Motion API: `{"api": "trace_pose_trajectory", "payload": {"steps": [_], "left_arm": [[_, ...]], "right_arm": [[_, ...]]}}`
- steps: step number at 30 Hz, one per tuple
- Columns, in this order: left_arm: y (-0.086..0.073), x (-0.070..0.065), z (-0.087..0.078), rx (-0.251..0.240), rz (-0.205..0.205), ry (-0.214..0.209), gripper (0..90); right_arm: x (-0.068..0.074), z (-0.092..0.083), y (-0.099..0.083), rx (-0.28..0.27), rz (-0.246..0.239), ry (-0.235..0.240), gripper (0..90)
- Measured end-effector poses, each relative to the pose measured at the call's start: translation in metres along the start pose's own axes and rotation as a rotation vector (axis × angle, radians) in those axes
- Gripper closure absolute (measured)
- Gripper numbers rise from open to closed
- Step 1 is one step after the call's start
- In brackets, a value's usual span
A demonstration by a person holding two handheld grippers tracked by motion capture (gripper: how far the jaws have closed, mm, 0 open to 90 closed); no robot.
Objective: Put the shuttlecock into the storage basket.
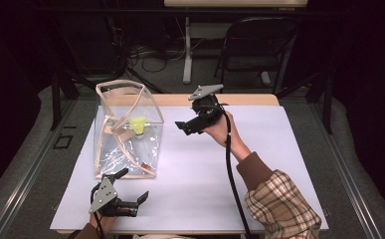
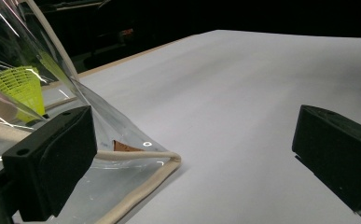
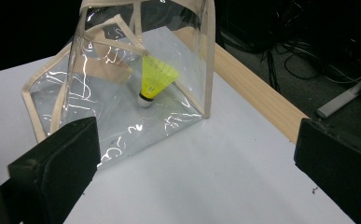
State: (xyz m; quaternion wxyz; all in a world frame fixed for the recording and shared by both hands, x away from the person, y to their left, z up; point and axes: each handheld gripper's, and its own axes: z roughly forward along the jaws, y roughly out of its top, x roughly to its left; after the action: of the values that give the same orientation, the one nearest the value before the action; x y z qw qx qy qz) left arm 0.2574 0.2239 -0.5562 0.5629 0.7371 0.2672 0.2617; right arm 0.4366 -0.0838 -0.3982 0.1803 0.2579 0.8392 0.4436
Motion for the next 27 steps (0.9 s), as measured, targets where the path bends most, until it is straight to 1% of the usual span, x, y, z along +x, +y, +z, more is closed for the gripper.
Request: {"api": "trace_pose_trajectory", "payload": {"steps": [7, 11, 27], "left_arm": [[0.000, 0.000, 0.000, 0.001, 0.000, 0.000, 0.0], [0.000, 0.000, 0.000, 0.001, 0.000, 0.001, 0.0], [0.000, 0.000, 0.000, 0.004, 0.003, 0.000, 0.0]], "right_arm": [[0.006, -0.011, -0.014, 0.003, -0.009, -0.001, 0.0], [0.007, -0.020, -0.023, -0.008, -0.003, -0.005, 0.0], [0.021, -0.061, -0.068, -0.046, -0.013, -0.054, 0.0]]}}
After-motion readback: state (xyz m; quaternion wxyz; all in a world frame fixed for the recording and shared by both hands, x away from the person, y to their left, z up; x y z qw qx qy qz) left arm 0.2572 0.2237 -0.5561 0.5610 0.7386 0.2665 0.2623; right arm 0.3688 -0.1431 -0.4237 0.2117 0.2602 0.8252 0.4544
